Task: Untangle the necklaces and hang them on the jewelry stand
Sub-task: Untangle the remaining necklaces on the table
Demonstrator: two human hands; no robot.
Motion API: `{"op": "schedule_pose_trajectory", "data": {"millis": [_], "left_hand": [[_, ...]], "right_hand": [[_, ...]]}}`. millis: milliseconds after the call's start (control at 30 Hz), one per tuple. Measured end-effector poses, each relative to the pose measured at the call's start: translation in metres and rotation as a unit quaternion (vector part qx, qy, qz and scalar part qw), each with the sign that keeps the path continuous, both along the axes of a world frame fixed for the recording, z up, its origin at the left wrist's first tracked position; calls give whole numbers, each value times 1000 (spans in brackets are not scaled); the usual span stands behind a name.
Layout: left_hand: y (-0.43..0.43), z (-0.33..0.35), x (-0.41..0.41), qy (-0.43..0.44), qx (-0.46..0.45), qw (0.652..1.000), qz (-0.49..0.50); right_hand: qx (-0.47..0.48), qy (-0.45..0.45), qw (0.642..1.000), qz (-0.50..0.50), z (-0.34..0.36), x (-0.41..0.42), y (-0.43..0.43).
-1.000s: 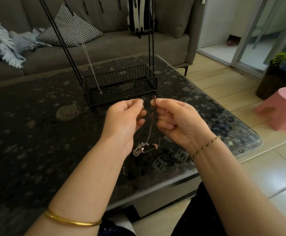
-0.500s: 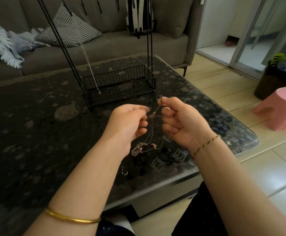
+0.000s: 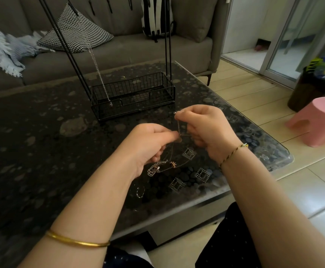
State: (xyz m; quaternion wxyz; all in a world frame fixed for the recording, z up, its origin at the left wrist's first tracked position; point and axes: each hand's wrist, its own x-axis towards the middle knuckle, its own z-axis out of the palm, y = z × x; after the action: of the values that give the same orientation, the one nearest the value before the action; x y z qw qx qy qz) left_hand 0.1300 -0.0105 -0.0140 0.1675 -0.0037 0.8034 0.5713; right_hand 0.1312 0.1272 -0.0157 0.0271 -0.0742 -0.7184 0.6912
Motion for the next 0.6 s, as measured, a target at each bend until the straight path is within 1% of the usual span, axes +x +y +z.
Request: {"op": "schedule_pose_trajectory", "data": {"millis": [67,133,267,433,600], "left_hand": [[-1,1,0,-3,3,1000,-6],[-1,1,0,3,-6,1000,-1],[-2,-2,-1,43,-48,997,30],[-4,-4,-5,56,-47,995,62],[-8,-6,-10,6,-17,996,87]], "right_hand": [[44,17,999,-4,0,-1,0],[65,24,998,10,1,-1,0],[93,22,994,42,2,-1,-1],[85,2,994,65,2,0,-1],[61,-22,996,65,-1,-2,-1]]}}
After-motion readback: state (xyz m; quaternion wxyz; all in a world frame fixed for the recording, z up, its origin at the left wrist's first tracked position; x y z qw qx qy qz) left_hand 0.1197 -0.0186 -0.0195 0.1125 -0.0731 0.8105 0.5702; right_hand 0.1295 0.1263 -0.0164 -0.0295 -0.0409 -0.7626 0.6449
